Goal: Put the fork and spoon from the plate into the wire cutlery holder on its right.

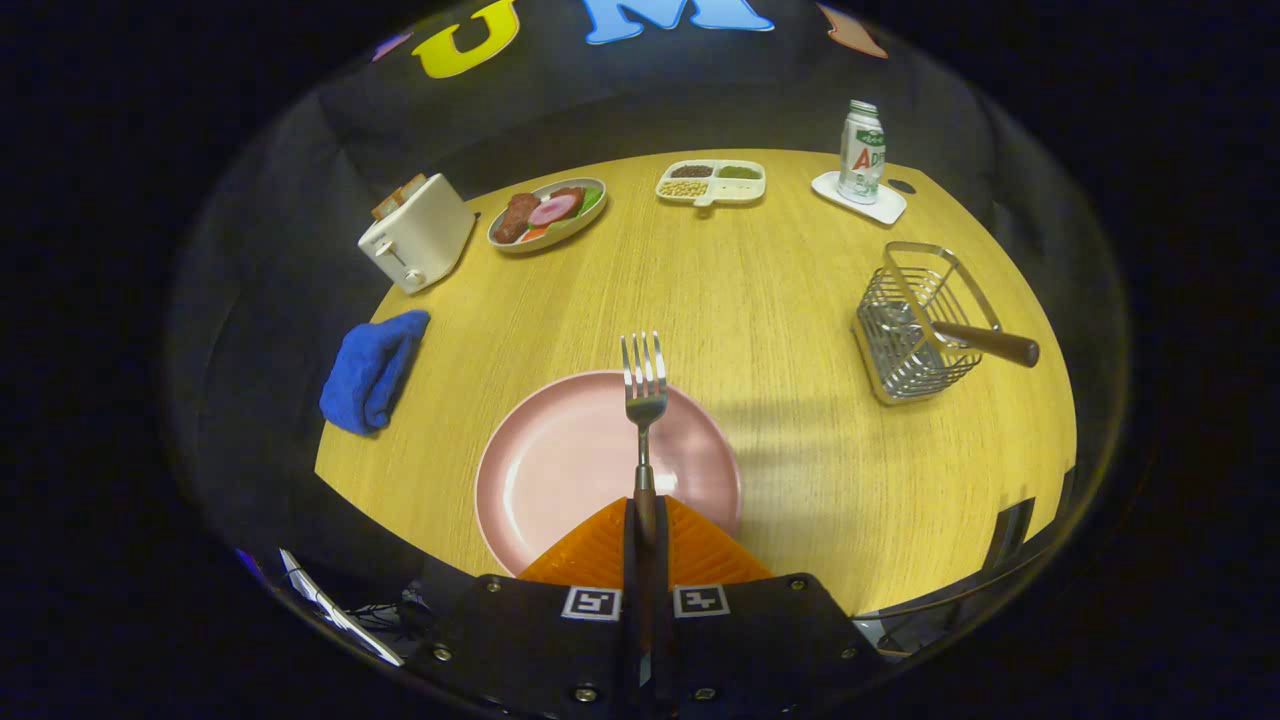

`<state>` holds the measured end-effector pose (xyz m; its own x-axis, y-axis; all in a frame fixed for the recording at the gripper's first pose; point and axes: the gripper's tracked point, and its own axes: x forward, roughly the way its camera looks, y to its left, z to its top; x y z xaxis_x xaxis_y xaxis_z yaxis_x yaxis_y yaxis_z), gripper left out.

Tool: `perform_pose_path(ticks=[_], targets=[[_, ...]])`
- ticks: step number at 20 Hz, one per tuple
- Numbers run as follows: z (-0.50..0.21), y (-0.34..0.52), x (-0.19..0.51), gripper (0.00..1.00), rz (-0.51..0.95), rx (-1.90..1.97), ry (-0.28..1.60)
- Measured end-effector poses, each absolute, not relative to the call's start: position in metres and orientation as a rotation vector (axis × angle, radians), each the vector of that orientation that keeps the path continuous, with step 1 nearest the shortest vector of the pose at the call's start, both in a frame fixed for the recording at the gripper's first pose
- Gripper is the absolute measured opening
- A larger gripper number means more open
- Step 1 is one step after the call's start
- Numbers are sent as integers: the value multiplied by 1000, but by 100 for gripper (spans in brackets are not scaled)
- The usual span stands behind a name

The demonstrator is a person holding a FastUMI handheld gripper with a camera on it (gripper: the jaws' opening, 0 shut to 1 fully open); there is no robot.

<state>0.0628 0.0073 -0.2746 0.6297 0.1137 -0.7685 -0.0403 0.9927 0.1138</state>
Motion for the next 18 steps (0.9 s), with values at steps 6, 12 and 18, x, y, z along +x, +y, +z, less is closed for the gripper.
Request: perform_pose_path(ticks=[6,12,18], targets=[[-245,-53,75,5,-4,122,831],[-220,-111,83,5,-92,156,810],[-220,-146,76,5,-130,161,872]])
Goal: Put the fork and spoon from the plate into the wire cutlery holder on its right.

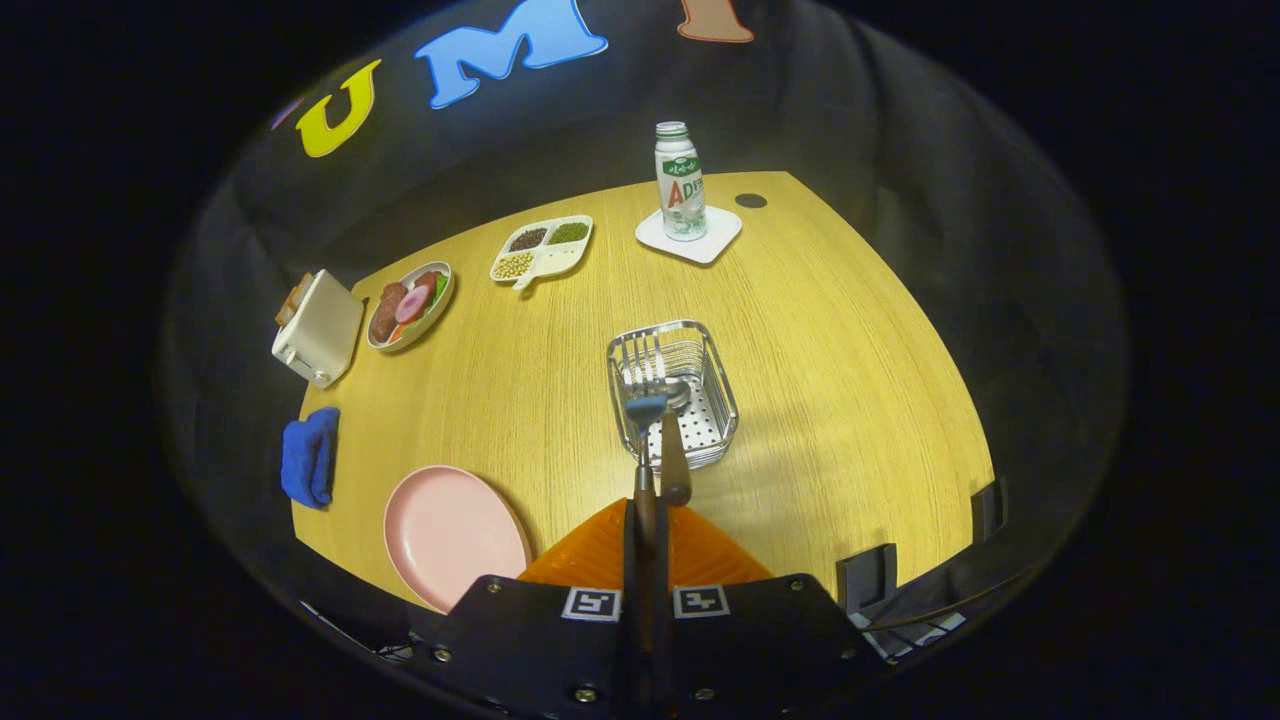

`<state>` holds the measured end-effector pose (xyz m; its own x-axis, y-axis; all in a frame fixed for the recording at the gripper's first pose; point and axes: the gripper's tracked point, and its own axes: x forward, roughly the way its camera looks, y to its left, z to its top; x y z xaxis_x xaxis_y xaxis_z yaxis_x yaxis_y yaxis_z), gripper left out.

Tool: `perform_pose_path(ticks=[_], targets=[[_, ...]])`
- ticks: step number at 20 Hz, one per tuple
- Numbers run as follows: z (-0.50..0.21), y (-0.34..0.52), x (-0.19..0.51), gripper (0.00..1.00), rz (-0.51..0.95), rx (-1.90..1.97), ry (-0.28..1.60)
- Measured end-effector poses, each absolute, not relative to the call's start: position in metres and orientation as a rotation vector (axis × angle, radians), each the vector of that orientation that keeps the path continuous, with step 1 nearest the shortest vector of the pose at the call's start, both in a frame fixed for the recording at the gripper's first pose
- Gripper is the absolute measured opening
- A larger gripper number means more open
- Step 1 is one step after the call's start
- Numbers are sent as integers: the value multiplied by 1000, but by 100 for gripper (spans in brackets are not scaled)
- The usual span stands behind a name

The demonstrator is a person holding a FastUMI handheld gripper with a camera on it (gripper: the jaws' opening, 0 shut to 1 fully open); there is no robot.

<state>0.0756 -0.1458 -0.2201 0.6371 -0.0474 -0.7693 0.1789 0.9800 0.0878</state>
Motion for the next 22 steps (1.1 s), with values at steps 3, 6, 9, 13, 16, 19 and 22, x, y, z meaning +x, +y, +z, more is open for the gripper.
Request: perform_pose_path(ticks=[3,6,9,13,16,19,22], targets=[[-223,-152,73,5,-126,153,905],[-223,-153,71,5,-123,165,932],[-222,-158,69,5,-122,158,955],[-220,-166,70,5,-123,147,988],[-221,-167,68,5,-112,121,1009],[-219,-166,67,5,-99,105,1029],[-221,-161,68,5,-83,108,1055]])
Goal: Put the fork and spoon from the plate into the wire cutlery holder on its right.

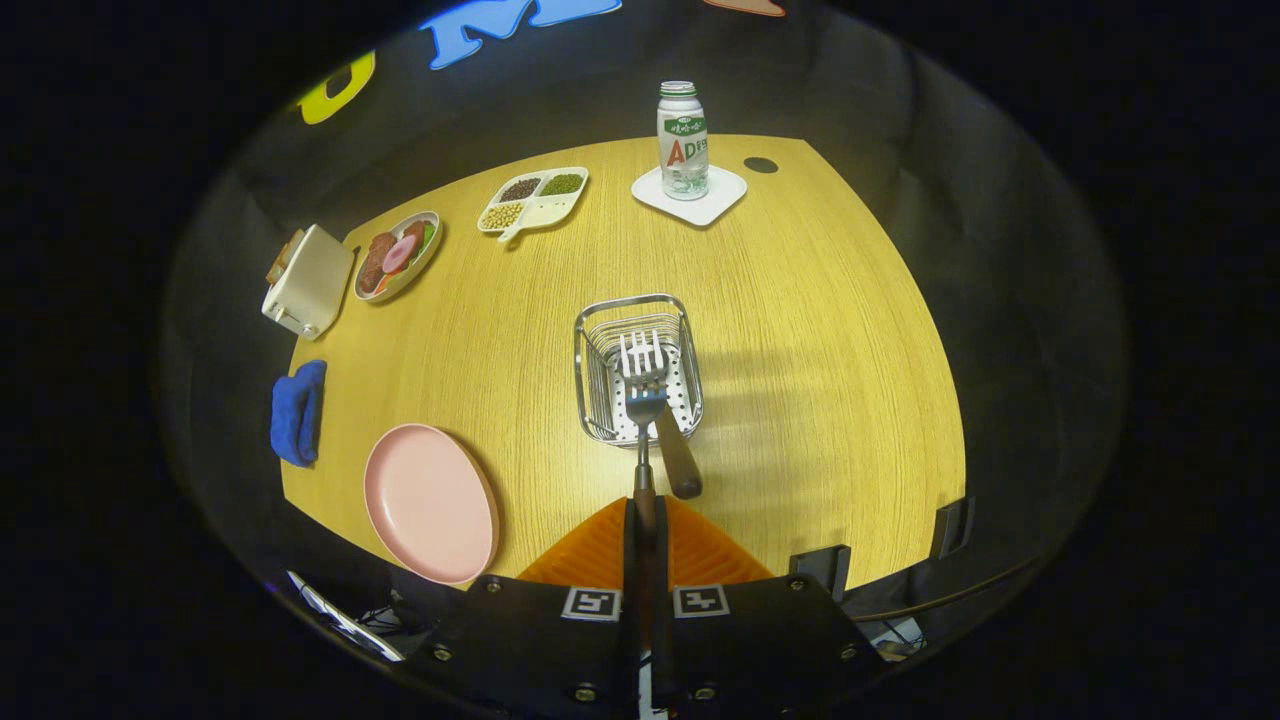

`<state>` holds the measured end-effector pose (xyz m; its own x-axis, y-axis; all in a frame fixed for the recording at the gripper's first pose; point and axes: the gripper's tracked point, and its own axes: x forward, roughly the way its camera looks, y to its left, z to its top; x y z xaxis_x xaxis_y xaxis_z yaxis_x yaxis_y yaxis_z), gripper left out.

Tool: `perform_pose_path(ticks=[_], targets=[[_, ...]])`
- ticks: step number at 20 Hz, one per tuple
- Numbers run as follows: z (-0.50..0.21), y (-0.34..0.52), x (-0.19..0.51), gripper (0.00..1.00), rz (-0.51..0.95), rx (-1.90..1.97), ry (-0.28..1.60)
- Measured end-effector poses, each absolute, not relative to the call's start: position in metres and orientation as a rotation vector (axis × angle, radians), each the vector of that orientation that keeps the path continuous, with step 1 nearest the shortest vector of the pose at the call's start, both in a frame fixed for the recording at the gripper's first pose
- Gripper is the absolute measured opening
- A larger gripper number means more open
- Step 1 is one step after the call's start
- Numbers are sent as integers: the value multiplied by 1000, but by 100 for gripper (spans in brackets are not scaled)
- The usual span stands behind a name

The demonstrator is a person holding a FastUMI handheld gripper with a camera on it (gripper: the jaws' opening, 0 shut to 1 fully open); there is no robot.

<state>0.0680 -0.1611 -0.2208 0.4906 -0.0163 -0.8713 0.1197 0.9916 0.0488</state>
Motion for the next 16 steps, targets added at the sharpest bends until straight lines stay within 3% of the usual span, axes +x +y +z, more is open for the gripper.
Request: perform_pose_path(ticks=[16], targets=[[-187,-158,86,16,-82,136,960]])
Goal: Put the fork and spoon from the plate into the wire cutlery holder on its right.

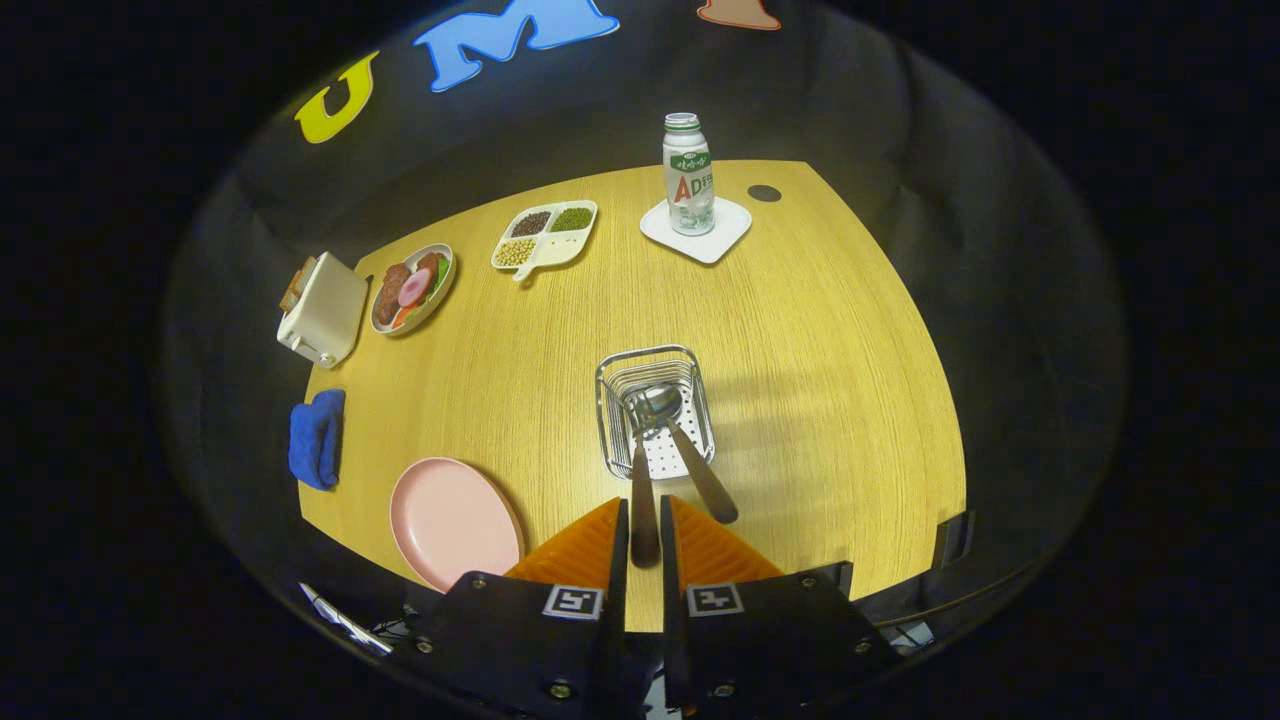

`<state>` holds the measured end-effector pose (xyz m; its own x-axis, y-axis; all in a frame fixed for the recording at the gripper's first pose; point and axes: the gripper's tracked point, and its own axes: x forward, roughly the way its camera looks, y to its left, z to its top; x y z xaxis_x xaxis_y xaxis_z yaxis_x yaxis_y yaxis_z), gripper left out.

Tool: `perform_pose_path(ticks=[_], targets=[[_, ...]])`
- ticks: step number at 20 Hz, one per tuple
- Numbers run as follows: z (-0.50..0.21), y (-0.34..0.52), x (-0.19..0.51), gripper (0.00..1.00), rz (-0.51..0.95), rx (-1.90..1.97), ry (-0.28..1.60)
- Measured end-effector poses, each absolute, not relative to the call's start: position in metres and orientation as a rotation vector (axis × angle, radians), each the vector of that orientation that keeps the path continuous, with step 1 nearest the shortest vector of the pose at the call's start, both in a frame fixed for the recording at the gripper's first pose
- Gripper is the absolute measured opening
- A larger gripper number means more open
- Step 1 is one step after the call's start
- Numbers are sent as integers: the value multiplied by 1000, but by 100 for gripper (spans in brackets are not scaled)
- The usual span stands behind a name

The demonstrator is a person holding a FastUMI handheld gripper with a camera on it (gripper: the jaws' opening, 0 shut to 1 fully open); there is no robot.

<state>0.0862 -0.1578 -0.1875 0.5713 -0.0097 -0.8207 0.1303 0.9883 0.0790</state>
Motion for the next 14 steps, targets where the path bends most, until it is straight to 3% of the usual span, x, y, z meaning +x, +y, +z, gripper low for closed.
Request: perform_pose_path(ticks=[6,14], targets=[[-159,-149,96,16,-59,129,815],[22,-116,105,16,-56,70,150]])
